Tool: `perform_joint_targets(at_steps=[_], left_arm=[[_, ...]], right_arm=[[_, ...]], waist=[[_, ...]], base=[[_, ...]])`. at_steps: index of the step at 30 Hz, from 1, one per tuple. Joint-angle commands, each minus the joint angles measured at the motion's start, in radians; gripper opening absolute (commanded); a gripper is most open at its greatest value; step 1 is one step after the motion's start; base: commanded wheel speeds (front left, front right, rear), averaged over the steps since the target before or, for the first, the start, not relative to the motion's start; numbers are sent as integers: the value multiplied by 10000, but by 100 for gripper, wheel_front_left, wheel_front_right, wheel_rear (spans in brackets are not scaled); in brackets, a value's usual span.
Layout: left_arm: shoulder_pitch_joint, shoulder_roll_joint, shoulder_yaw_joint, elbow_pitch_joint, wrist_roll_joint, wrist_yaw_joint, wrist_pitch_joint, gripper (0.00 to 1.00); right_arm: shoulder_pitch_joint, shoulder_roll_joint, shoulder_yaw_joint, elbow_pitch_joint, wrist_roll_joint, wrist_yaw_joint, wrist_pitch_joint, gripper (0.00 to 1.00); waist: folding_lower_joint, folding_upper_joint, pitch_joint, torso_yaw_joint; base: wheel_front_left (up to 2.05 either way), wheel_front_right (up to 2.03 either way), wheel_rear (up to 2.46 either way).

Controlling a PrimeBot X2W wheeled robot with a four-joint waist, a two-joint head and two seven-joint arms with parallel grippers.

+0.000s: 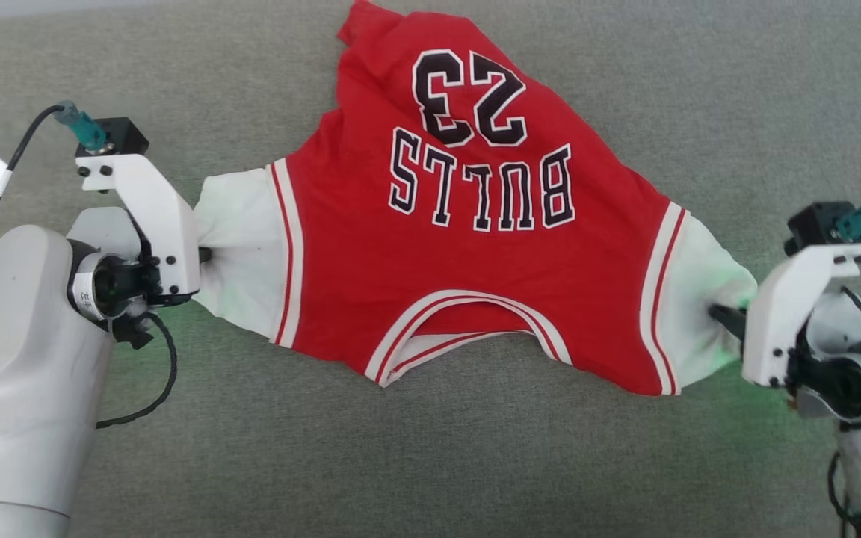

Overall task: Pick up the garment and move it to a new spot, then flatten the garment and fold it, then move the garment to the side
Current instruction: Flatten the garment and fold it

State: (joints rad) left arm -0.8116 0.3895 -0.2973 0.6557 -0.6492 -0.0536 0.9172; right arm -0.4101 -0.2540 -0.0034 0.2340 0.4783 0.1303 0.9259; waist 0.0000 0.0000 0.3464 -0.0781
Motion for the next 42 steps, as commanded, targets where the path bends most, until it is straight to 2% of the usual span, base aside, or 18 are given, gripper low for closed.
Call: perform_joint_targets(at_steps=[1, 3, 9, 13, 20, 30, 42], left_arm=[[165, 15, -35, -123, -44, -69, -13, 0], [36, 172, 46, -422, -78, -47, -11, 0], [-251, 330, 209, -1361, -261, -37, 131, 0], [-496, 420, 222, -1871, -264, -69, 167, 0], [-1296, 497, 467, -2341, -435, -47, 113, 0], [-2690, 541, 798, -1898, -494, -207, -600, 0], [-4282, 409, 795, -922, -477, -524, -1625, 0]], right_arm=[[-227, 152, 145, -126, 239, 6, -131, 0], [-588, -130, 147, -384, 304, 4, -279, 0], [-1646, -158, 286, -876, 336, 4, -519, 0], [-2438, -243, 433, -862, -67, 4, -669, 0], [-3840, -160, 954, -420, 20, 4, -969, 0], [-5657, -157, 1537, 440, 490, 4, -1920, 0], [-7372, -175, 1819, 1848, 454, 4, -3307, 0]], waist=[[0, 0, -255, 112], [0, 0, -464, 166], [0, 0, -1213, 311], [0, 0, -1717, 396], [0, 0, -2508, 464], [0, 0, -2989, 498], [0, 0, -2961, 582]], base=[[0, 0, 0], [0, 0, 0], [0, 0, 0], [0, 0, 0], [0, 0, 0], [0, 0, 0], [0, 0, 0]])
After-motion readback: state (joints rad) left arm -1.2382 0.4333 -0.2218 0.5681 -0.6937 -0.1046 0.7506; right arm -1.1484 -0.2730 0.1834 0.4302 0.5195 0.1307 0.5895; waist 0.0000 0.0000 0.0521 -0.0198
